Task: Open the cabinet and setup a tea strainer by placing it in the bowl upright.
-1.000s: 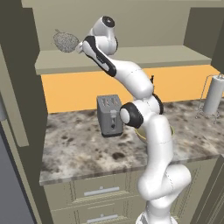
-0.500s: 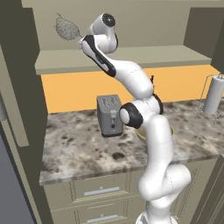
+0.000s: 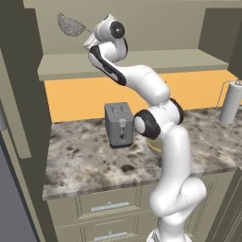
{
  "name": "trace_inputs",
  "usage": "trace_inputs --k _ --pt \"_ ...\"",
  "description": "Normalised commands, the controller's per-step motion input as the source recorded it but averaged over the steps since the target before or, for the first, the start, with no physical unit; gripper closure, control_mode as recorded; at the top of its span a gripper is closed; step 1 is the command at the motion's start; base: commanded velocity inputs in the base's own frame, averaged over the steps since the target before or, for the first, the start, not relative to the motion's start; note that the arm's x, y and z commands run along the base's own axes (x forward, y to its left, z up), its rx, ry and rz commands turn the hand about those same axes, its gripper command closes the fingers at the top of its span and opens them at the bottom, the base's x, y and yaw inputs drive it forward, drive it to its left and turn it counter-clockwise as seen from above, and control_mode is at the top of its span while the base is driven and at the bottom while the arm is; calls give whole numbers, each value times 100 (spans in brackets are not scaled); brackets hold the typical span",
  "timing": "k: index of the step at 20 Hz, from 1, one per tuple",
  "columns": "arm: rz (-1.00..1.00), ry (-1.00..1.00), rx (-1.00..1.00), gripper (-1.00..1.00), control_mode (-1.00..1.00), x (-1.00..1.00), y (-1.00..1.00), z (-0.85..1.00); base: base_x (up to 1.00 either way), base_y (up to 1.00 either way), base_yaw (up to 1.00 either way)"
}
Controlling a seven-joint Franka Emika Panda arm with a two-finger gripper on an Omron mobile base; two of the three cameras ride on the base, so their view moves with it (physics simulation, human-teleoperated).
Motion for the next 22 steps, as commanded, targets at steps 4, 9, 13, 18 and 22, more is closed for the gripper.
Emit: trace_inputs --k 4,9,13,18,22 --pt "3 -29 -19 100 -100 -12 0 -6 0 0 0" --pt "0 -7 -13 100 -100 -42 4 32 0 0 0" --pt "0 0 -8 100 -100 -88 1 35 0 0 0" --pt "0 -1 -8 100 -100 -100 2 0 0 0 0" --pt "0 -8 -13 100 -100 -100 0 -2 0 0 0"
